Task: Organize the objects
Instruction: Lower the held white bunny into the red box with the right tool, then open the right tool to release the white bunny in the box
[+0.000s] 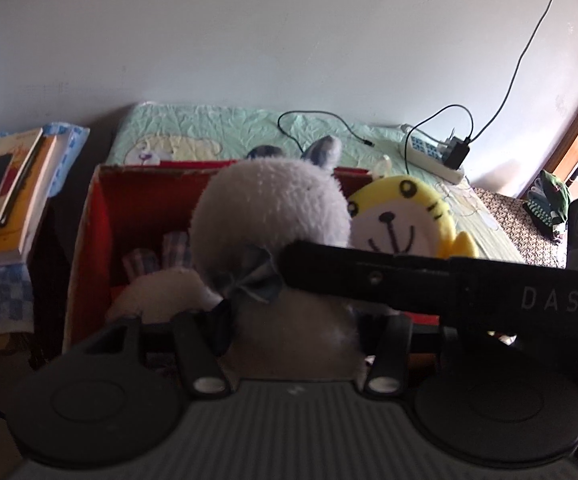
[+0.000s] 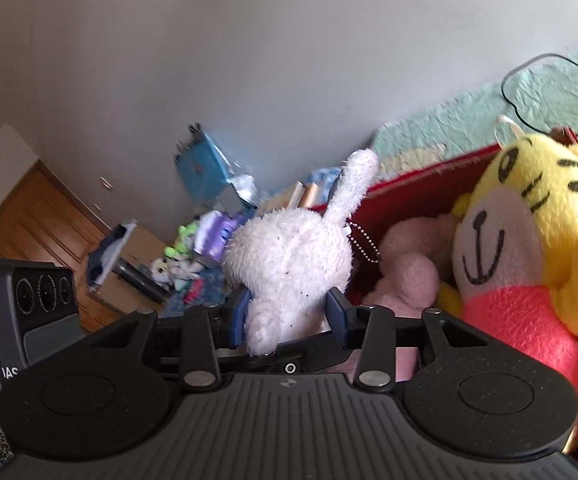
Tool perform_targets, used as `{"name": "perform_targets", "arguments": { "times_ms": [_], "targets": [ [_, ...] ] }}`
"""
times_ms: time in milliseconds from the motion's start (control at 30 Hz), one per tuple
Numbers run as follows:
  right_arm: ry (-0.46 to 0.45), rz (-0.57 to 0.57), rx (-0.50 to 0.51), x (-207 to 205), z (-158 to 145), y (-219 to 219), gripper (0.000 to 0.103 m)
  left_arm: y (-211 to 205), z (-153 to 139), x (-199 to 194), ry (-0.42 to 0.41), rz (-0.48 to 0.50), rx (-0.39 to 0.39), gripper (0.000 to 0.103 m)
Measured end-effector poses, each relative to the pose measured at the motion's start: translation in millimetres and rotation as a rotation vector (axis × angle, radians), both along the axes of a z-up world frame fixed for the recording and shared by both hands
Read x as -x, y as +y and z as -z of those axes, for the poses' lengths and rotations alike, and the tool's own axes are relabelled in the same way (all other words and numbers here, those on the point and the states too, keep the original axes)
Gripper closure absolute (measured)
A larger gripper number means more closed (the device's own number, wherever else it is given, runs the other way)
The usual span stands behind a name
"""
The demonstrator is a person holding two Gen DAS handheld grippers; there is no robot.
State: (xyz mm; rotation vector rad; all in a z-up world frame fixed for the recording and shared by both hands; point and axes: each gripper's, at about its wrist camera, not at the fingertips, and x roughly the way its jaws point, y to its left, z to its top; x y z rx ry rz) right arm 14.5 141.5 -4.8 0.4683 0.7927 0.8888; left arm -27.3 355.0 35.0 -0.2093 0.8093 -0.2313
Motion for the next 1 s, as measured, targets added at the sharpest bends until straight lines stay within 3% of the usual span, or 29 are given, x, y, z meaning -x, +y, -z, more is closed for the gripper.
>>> {"name": "perform_targets", "arguments": {
  "times_ms": [200, 433, 700, 867, 1000],
  "targets": [
    [0.05, 0.0, 0.117, -11, 11, 10, 0.06, 12, 23, -13, 0.064, -0.013, 0.041, 0.05],
    [0.038, -0.015, 0.142, -17, 19, 19, 0.061, 11, 33, -22, 0.111, -0.028, 0.007, 0.046],
    [0.103, 0.017, 0.064, -19, 24, 5, 0.057, 3, 31, -23, 0.123, -0.025, -0.043, 0.037],
    [0.097, 0.061, 0.008, -13, 17, -11, 0.055, 1, 27, -19, 0.13, -0.035, -0.075, 0.034],
    [0.063, 0.121, 0.021, -12, 12, -15, 0.065, -1, 25, -19, 0.144, -0.046, -0.099, 0.033]
  ]
}}
